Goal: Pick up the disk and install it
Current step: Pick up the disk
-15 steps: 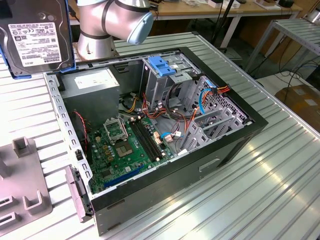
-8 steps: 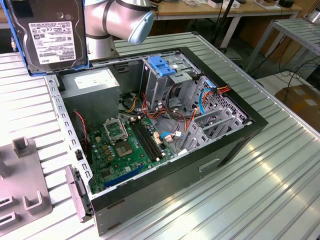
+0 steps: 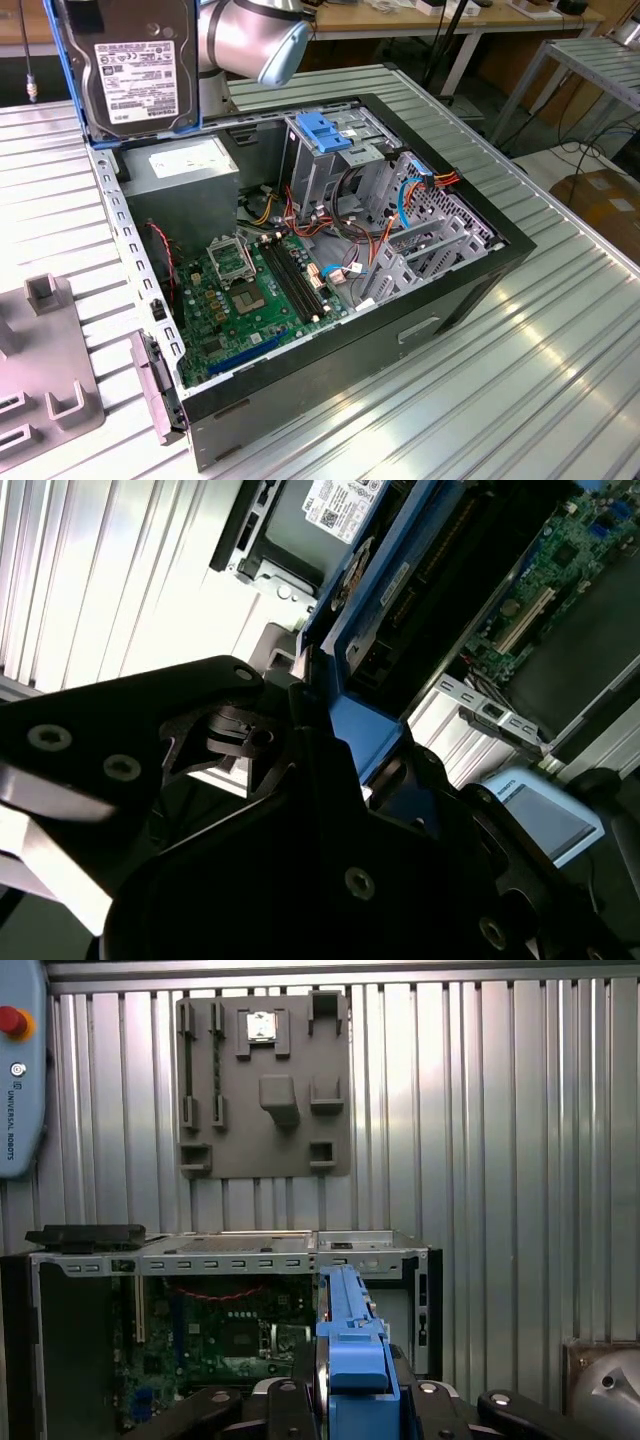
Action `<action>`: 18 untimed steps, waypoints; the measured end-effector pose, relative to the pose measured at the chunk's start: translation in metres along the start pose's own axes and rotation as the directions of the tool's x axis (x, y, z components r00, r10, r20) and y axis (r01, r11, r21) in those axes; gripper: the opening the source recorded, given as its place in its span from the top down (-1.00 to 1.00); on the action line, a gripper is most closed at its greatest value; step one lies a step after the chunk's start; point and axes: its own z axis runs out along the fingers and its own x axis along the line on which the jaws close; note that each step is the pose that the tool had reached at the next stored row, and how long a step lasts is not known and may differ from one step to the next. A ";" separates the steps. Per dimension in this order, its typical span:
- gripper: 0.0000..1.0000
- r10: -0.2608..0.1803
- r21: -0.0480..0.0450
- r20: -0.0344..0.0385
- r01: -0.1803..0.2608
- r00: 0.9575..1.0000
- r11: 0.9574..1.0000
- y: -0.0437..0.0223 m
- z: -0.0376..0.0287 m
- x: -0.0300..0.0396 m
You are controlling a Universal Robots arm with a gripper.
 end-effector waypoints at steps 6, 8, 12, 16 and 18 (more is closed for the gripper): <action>0.25 0.000 0.000 0.000 0.000 1.000 1.000 -0.0299 0.0008 -0.0011; 0.25 0.000 0.000 0.000 0.000 1.000 1.000 -0.0406 0.0011 -0.0014; 0.25 0.000 0.000 0.000 0.000 1.000 1.000 -0.0548 0.0016 -0.0019; 0.25 0.000 0.000 0.000 0.000 1.000 1.000 -0.0744 0.0022 -0.0026; 0.25 0.000 0.000 0.000 0.000 1.000 1.000 -0.0812 0.0025 -0.0029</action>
